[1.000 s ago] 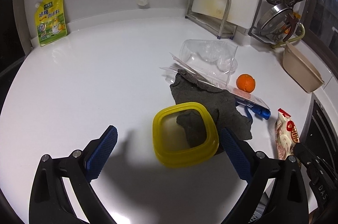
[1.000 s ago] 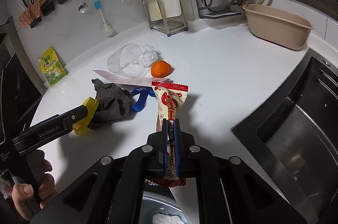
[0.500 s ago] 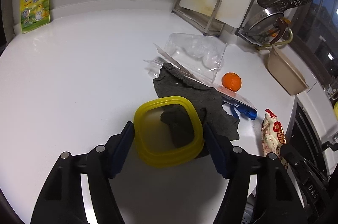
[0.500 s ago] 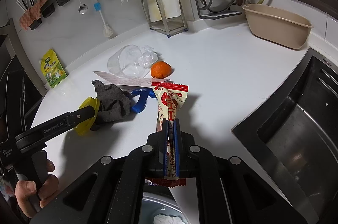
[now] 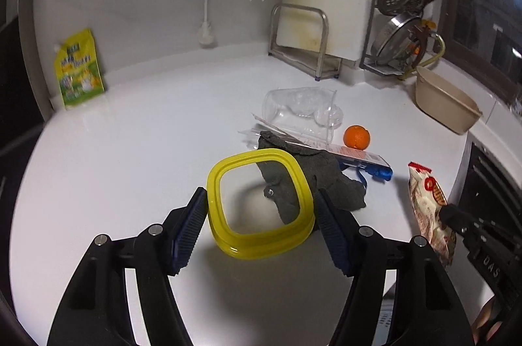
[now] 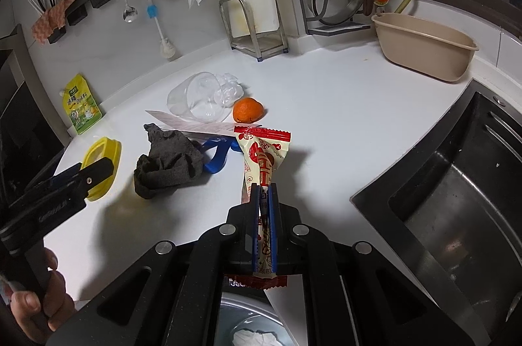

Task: Collect trash
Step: 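Grasp the yellow plastic lid with the left tool while the right tool holds the wrapper, then carry lid and wrapper over the trash bin and open both tools, then grasp the orange with the right tool while the left tool grasps the grey cloth, then carry cloth and orange over the trash bin and open both tools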

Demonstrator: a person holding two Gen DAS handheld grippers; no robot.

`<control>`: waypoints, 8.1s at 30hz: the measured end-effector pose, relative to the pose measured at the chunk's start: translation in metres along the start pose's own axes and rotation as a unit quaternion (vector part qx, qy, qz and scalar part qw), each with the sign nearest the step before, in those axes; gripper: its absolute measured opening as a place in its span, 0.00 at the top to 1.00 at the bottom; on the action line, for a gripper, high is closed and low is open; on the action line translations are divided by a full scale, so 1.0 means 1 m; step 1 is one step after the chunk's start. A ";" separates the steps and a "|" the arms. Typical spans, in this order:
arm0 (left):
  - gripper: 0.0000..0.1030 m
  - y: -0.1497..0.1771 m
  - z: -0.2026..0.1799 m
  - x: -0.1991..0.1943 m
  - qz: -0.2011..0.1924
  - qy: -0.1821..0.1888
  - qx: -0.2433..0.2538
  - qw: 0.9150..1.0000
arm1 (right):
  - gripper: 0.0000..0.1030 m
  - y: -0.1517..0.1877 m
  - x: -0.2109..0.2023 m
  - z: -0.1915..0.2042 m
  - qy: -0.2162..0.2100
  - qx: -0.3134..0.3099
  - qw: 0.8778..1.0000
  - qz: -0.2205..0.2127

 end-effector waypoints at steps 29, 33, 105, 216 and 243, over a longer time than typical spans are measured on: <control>0.37 0.090 0.006 -0.124 -0.026 0.002 0.037 0.999 | 0.95 0.093 -0.092 0.058 -0.001 -0.041 0.999 0.004; 0.37 0.106 -0.001 -0.139 -0.031 0.008 0.049 0.998 | 0.95 0.111 -0.100 0.061 -0.002 -0.036 0.999 0.005; 0.06 0.149 0.012 -0.120 0.014 0.002 0.005 1.000 | 0.40 0.163 -0.108 0.039 -0.022 -0.023 0.999 0.013; 0.91 -0.029 -0.014 0.009 0.006 -0.010 -0.019 1.000 | 0.80 -0.088 0.070 -0.029 -0.063 -0.067 0.995 0.033; 0.91 0.054 -0.014 -0.133 -0.055 0.013 0.033 0.998 | 0.80 0.082 -0.095 0.038 -0.011 -0.058 0.998 -0.015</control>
Point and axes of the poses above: each gripper's, at about its wrist camera, not at the fingertips, and x roughly the way its jaws point, z to its left, y to its underside, the point moved 5 cm from there along x, roughly the way its jaws point, and after that the axes turned 12 degrees about -y, right-handed, at the moved point
